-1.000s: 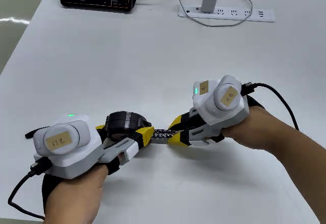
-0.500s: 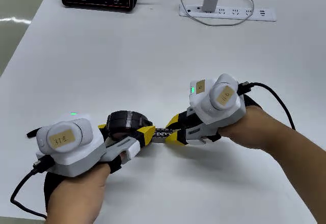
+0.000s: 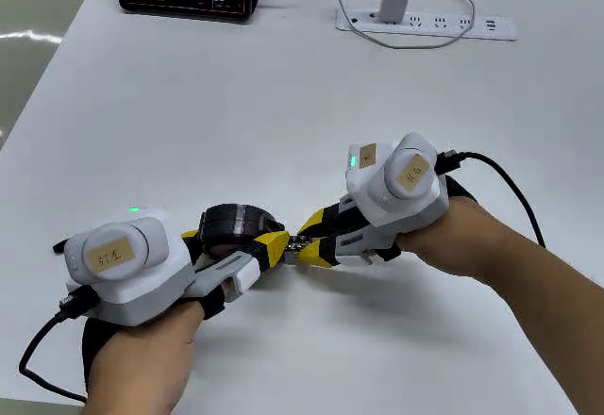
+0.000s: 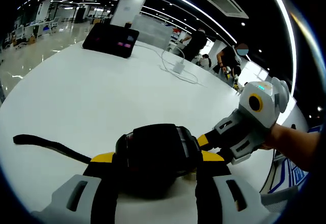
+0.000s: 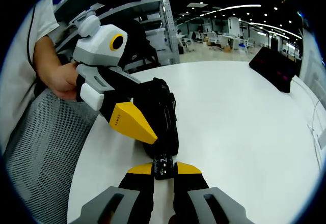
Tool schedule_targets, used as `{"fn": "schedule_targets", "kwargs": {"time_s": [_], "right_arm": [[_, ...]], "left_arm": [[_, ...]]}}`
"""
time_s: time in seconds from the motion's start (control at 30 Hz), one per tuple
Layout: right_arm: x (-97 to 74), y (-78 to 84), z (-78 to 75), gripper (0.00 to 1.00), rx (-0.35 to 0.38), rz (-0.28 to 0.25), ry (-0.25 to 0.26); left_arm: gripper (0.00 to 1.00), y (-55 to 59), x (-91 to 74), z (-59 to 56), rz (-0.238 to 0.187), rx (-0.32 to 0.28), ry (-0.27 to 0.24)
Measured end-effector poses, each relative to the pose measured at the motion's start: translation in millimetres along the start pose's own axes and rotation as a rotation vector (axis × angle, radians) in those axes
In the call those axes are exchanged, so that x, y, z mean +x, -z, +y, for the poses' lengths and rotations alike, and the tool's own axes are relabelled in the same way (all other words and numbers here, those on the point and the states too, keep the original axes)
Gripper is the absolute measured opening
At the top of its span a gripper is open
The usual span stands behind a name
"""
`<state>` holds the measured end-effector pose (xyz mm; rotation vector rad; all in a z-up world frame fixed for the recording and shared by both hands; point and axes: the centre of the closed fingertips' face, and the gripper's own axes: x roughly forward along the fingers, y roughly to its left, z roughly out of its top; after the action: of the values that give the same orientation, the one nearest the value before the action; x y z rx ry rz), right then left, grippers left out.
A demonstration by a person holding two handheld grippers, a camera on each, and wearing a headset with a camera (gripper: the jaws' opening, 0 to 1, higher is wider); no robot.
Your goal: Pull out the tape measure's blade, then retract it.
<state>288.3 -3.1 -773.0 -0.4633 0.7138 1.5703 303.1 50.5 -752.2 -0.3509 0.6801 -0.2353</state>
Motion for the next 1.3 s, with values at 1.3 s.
{"fn": "schedule_targets", "kwargs": {"time_s": [1.3], "right_arm": [[5.0,-3.9,1.5,0.17,-0.013,-0.003,0.026]], "left_arm": [[0.60,-0.8,-0.2,-0.4,-0.002,0.011,0.006]]}}
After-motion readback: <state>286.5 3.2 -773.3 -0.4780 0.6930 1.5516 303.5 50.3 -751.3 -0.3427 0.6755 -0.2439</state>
